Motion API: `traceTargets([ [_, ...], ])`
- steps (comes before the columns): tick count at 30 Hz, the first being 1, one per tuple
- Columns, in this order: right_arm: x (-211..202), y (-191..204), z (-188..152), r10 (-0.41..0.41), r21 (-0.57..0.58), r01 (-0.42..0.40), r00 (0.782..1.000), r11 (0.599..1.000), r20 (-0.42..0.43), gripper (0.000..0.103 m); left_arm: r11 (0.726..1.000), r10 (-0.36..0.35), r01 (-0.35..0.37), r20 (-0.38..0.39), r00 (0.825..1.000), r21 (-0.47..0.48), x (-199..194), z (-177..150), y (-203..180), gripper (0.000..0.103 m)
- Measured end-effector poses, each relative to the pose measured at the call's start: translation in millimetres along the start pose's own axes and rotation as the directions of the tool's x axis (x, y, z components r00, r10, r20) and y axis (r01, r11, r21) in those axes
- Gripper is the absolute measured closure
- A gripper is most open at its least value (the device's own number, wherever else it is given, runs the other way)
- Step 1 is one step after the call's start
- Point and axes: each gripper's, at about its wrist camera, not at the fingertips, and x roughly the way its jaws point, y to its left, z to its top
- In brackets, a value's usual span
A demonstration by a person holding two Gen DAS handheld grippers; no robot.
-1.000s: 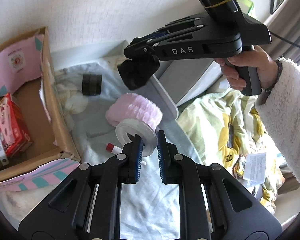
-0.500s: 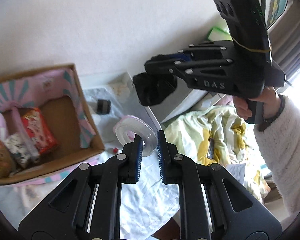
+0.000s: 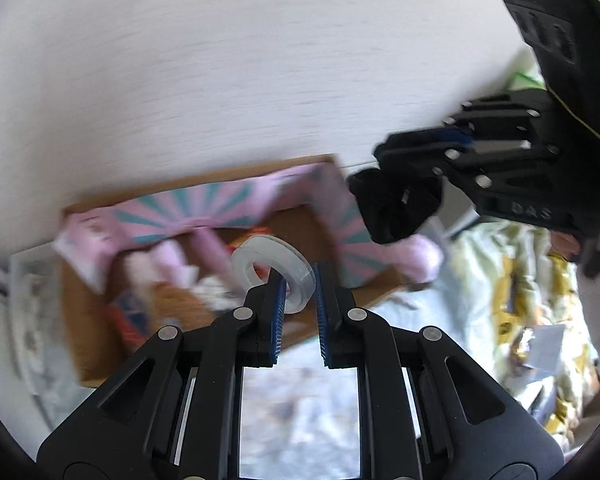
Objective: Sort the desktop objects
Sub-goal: 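Carry the tape roll and black pouch into the striped box and release both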
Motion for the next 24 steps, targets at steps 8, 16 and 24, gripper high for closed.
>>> traceTargets([
  [8, 53.4, 24.9, 12.8, 0.020, 0.129, -0.021, 1.000, 0.991, 0.010, 0.092, 0.996, 0.072, -0.073, -0.029, 0.997, -0.043, 14.7, -4.9, 54.6, 0.091],
  [16, 86.0, 32.4, 20.0, -0.087, 0.208, 0.097, 0.995, 0.973, -0.056, 0.050, 0.994, 0.085, -0.090, -0.090, 0.992, -0.061, 28.0, 3.9, 90.1, 0.004],
  [24, 54.5, 16.5, 13.0, -0.106, 0.340, 0.090, 0.994, 0.936, 0.030, 0.033, 0.979, 0.196, -0.197, -0.026, 0.980, -0.049, -2.2, 13.2, 101.8, 0.000],
])
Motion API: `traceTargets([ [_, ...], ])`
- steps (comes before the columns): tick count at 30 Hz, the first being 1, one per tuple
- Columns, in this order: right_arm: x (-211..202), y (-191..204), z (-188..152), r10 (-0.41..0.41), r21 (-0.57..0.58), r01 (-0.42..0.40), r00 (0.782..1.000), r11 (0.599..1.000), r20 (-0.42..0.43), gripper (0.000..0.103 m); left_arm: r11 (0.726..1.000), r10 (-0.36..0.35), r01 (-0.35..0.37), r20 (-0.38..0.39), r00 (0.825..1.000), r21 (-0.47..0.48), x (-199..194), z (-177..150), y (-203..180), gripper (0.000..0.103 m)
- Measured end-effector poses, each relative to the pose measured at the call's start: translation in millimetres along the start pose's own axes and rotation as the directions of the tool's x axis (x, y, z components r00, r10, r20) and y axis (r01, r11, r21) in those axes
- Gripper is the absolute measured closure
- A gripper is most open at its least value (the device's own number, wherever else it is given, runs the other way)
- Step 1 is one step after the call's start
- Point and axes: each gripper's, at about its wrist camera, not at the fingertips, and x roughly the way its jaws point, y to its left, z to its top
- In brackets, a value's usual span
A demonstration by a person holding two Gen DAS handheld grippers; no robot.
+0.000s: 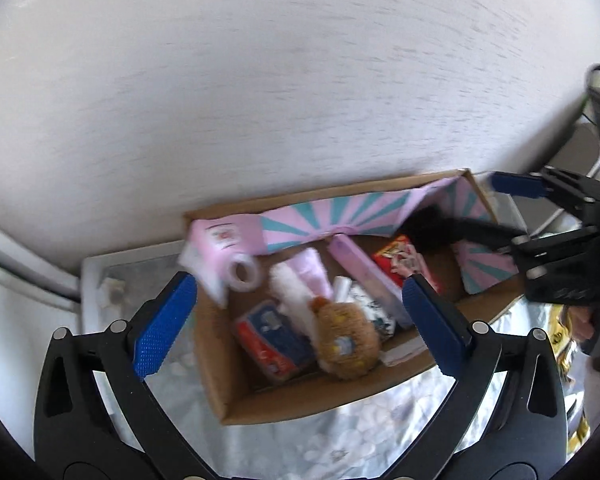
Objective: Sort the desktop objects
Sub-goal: 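Carry the tape roll and black pouch into the striped box and release both, then move both tools back toward the pink fluffy band and red-capped tube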
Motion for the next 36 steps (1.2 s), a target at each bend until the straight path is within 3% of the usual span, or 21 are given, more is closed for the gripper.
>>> traceTargets([
  [4, -25.3, -12.1, -4.6, -0.010, 0.052, 0.008, 0.999, 0.999, 0.044, 0.033, 0.999, 0.034, -0.034, 0.002, 0.999, -0.042, -11.7, -10.6, 15.4, 0.000],
  [9, -46.6, -22.4, -13.0, -0.036, 0.080, 0.031, 0.998, 0.996, 0.057, 0.032, 0.997, 0.004, -0.005, -0.025, 1.000, -0.073, -14.9, -29.1, 27.8, 0.000],
  [19, -120.8, -44.5, -33.4, -0.115, 0.128, 0.104, 0.990, 0.986, 0.083, 0.032, 0.999, 0.025, -0.025, 0.003, 1.000, -0.040, -47.2, -63.6, 32.1, 0.000],
  [30, -181.0, -39.1, -73.1, -0.221, 0.227, 0.201, 0.973, 0.953, 0.064, 0.032, 0.996, -0.085, 0.084, 0.053, 0.995, 0.025, -75.1, -79.2, -0.8, 0.000],
  [36, -190.9, -40.2, -80.0, -0.217, 0.237, 0.195, 0.974, 0.952, 0.071, 0.032, 0.993, -0.120, 0.119, 0.045, 0.992, 0.023, -82.3, -93.9, -20.2, 0.000],
])
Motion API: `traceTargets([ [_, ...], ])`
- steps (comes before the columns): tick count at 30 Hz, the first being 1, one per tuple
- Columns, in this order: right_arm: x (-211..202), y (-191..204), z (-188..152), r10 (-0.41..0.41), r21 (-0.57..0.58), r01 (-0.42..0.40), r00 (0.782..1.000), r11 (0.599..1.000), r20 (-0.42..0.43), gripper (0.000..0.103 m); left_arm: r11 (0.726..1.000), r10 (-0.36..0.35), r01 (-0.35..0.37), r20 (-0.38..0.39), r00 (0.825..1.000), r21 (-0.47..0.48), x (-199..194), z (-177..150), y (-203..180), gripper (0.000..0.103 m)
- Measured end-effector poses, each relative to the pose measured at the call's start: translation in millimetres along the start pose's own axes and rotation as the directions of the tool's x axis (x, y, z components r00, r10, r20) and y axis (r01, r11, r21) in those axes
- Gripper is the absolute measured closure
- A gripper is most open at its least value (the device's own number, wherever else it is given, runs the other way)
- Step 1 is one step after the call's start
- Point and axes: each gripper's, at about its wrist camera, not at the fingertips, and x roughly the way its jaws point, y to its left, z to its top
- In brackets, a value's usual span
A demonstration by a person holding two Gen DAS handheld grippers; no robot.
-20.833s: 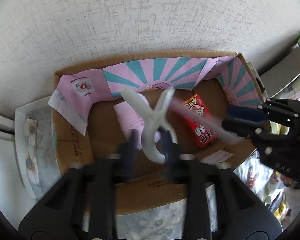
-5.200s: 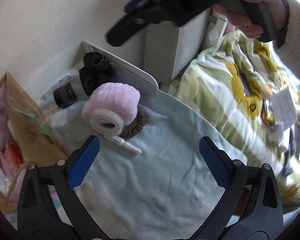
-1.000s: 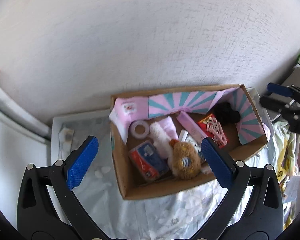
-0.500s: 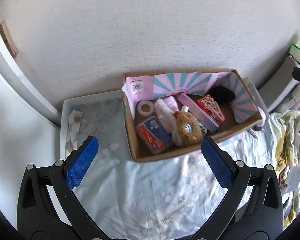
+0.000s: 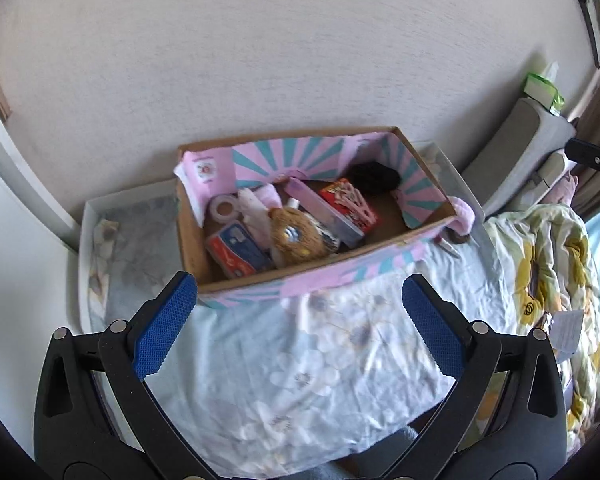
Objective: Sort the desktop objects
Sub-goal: 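Move both tools back toward the pink fluffy band and red-capped tube, then grasp the pink fluffy band with right tool while left tool grasps red-capped tube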
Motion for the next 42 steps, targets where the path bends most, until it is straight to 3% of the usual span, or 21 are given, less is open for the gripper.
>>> traceTargets([
  [8, 12.3, -24.5, -8.9, 0.051, -0.043, -0.051, 0.999, 0.998, -0.011, 0.032, 0.998, -0.015, 0.013, -0.034, 0.999, -0.055, 9.7, -12.9, -44.2, 0.000],
  [13, 32.0, -51.5, -14.0, 0.116, -0.129, -0.121, 0.992, 0.984, -0.050, 0.032, 0.993, 0.047, -0.055, -0.074, 0.996, -0.101, 36.1, -21.6, -100.5, 0.000],
  [17, 46.9, -69.7, -20.9, 0.196, -0.222, -0.209, 0.977, 0.952, -0.081, 0.032, 0.974, 0.080, -0.101, -0.108, 0.991, -0.202, 67.9, -26.3, -142.8, 0.000],
  [21, 80.5, -86.7, -32.0, 0.196, -0.298, -0.228, 0.971, 0.927, -0.134, 0.032, 0.936, 0.148, -0.184, -0.139, 0.979, -0.301, 110.0, -29.1, -179.6, 0.000],
  [26, 125.3, -105.9, -40.9, 0.233, -0.328, -0.301, 0.945, 0.896, -0.230, 0.032, 0.896, 0.095, -0.137, -0.119, 0.988, -0.422, 148.2, -32.8, -209.5, 0.000],
  [31, 156.6, -109.8, -38.6, 0.242, -0.350, -0.330, 0.931, 0.877, -0.273, 0.032, 0.896, 0.120, -0.172, -0.151, 0.981, -0.410, 182.9, -31.5, -226.7, 0.001],
  [37, 184.8, -104.1, -32.5, 0.271, -0.357, -0.378, 0.909, 0.854, -0.315, 0.032, 0.861, 0.138, -0.199, -0.160, 0.977, -0.469, 205.9, -34.7, -223.6, 0.001],
  [42, 201.8, -98.6, -32.4, 0.271, -0.377, -0.401, 0.896, 0.835, -0.351, 0.032, 0.851, 0.150, -0.222, -0.185, 0.971, -0.476, 218.7, -39.7, -226.1, 0.002],
])
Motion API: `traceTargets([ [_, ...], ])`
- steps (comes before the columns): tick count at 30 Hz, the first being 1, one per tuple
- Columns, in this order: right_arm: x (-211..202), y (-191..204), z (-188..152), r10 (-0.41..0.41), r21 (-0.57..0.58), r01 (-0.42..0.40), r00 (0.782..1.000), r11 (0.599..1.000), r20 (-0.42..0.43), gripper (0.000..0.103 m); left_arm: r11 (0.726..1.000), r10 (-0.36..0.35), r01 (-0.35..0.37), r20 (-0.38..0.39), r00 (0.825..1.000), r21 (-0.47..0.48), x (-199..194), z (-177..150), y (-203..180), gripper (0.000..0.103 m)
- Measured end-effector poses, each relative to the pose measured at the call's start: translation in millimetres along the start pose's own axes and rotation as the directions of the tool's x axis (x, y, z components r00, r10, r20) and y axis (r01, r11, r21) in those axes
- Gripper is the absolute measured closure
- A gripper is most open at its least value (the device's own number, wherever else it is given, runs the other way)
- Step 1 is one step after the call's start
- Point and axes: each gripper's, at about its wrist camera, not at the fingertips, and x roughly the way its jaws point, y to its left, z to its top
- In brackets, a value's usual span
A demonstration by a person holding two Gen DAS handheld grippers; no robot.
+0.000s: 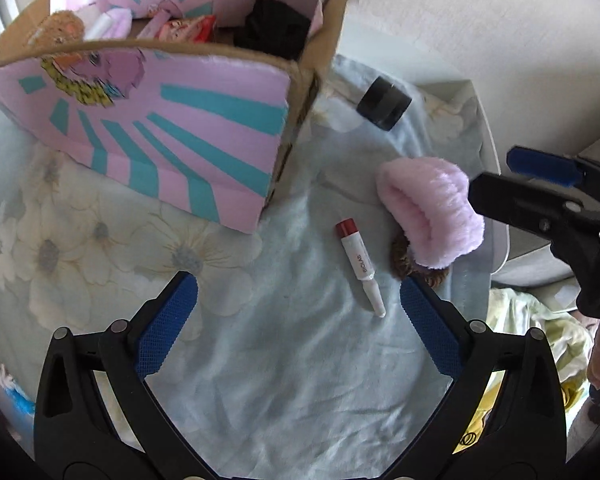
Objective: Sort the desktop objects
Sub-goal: 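Grasp the pink fluffy band with right tool while left tool grasps red-capped tube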
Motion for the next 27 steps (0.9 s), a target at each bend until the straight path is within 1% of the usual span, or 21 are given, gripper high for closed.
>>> traceTargets([
  [4, 13.7, -1.1, 1.5, 0.004, -0.015, -0.004, 1.000, 1.000, -0.024, 0.032, 1.000, 0.024, -0.024, 0.010, 1.000, 0.000, 3.3, -2.2, -4.6, 0.003],
  [5, 16.6, -1.3, 1.5, 0.006, -0.018, -0.007, 1.000, 1.000, -0.028, 0.035, 0.999, 0.032, -0.032, 0.015, 0.999, -0.001, 3.6, -2.2, -5.6, 0.005],
  [6, 19.3, -1.6, 1.4, 0.012, -0.020, -0.012, 0.999, 1.000, -0.032, 0.041, 0.999, 0.039, -0.039, 0.021, 0.999, -0.005, 3.9, -2.4, -6.5, 0.009],
  [7, 21.7, -1.8, 1.5, 0.018, -0.020, -0.018, 0.999, 1.000, -0.037, 0.042, 0.999, 0.044, -0.044, 0.028, 0.999, -0.010, 4.1, -2.9, -7.3, 0.013],
  [8, 24.0, -2.0, 1.3, 0.022, -0.020, -0.023, 0.999, 1.000, -0.042, 0.043, 0.999, 0.046, -0.046, 0.032, 0.998, -0.014, 4.5, -3.6, -8.0, 0.022],
  [9, 26.3, -1.8, 0.8, 0.025, -0.023, -0.026, 0.999, 0.999, -0.045, 0.044, 0.999, 0.048, -0.048, 0.032, 0.998, -0.018, 5.5, -4.5, -9.0, 0.025],
  [10, 28.1, -0.9, 0.2, 0.027, -0.028, -0.028, 0.999, 0.999, -0.047, 0.045, 0.998, 0.053, -0.053, 0.035, 0.998, -0.018, 6.1, -5.5, -9.8, 0.025],
  [11, 29.6, 0.0, -0.6, 0.031, -0.033, -0.033, 0.998, 0.999, -0.049, 0.049, 0.998, 0.058, -0.057, 0.042, 0.997, -0.017, 5.8, -6.5, -10.7, 0.025],
  [12, 31.2, 1.3, -1.9, 0.039, -0.039, -0.041, 0.998, 0.998, -0.053, 0.052, 0.998, 0.057, -0.056, 0.049, 0.997, -0.016, 5.0, -7.6, -11.2, 0.025],
  [15, 36.5, 4.0, -4.5, 0.048, -0.053, -0.052, 0.997, 0.997, -0.063, 0.054, 0.998, 0.051, -0.050, 0.059, 0.997, -0.024, 3.2, -9.5, -10.8, 0.025],
  [18, 42.5, 2.2, -6.1, 0.070, -0.040, -0.073, 0.995, 0.997, -0.072, 0.055, 0.998, 0.052, -0.050, 0.067, 0.996, -0.026, 2.6, -10.4, -11.5, 0.026],
  [23, 46.4, -2.0, -8.4, 0.087, -0.030, -0.090, 0.994, 0.996, -0.071, 0.056, 0.996, 0.084, -0.085, 0.071, 0.994, 0.004, 2.7, -13.2, -18.6, 0.029],
  [25, 46.1, -4.3, -8.7, 0.093, -0.029, -0.095, 0.993, 0.995, -0.070, 0.057, 0.995, 0.094, -0.095, 0.072, 0.993, 0.011, 2.4, -14.2, -20.5, 0.030],
  [26, 46.0, -5.8, -8.9, 0.096, -0.029, -0.098, 0.993, 0.995, -0.071, 0.059, 0.995, 0.097, -0.098, 0.071, 0.993, 0.014, 2.0, -14.5, -21.0, 0.033],
  [27, 45.8, -7.0, -9.0, 0.097, -0.030, -0.100, 0.993, 0.995, -0.071, 0.061, 0.994, 0.102, -0.104, 0.070, 0.992, 0.016, 1.5, -14.6, -21.4, 0.037],
])
